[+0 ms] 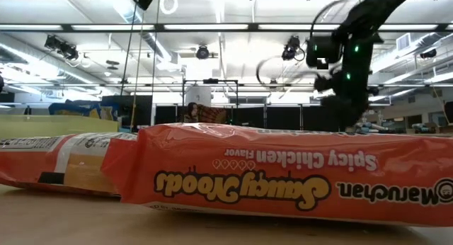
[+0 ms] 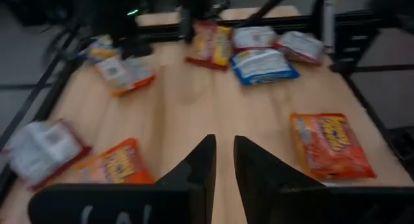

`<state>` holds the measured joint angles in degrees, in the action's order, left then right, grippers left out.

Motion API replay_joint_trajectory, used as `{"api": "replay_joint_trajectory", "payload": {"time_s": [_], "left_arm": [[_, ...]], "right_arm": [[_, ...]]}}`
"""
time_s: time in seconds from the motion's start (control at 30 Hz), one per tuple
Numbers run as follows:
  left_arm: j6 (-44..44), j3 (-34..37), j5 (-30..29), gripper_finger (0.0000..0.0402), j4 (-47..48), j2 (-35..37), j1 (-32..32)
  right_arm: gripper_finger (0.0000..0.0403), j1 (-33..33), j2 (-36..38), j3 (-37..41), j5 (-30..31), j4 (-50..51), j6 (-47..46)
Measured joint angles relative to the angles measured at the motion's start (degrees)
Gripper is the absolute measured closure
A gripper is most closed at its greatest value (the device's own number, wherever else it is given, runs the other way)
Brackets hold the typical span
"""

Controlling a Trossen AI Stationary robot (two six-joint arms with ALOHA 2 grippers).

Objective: Sort Maruchan noodles
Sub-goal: Put the blue noodle pack into the blue bin

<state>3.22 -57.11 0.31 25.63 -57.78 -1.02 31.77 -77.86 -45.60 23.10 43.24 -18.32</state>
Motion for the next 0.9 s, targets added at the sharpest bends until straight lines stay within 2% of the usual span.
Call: {"api": "replay_joint_trajectory", "payload": {"time_s": [0.17,0.33,0.5,0.6,0.77,0.9], "left_arm": [[1.92,4.33,0.03,0.0342,-4.85,0.06,-5.04],[5.39,8.85,0.02,0.0342,-13.60,0.06,-7.33],[4.98,11.86,0.15,0.0342,-17.94,0.09,-8.02],[4.00,13.52,0.35,0.0342,-19.06,0.06,-9.19],[3.88,17.57,1.17,0.0342,-20.51,-0.91,-11.83],[3.26,20.72,1.12,0.0342,-23.54,-1.30,-13.40]], "right_arm": [[0.0198,3.01,-6.00,-0.07,-5.10,2.17,-1.37],[0.0199,1.60,-9.04,-2.14,-10.97,-4.66,0.35],[0.0198,2.51,-5.22,-10.10,-5.77,-4.39,5.94],[0.0197,3.11,-2.72,-12.88,-2.24,4.74,6.29],[0.0197,5.46,-2.50,-11.58,3.19,14.36,-4.49],[0.0198,6.75,-4.97,-7.37,3.95,8.45,-12.65]]}}
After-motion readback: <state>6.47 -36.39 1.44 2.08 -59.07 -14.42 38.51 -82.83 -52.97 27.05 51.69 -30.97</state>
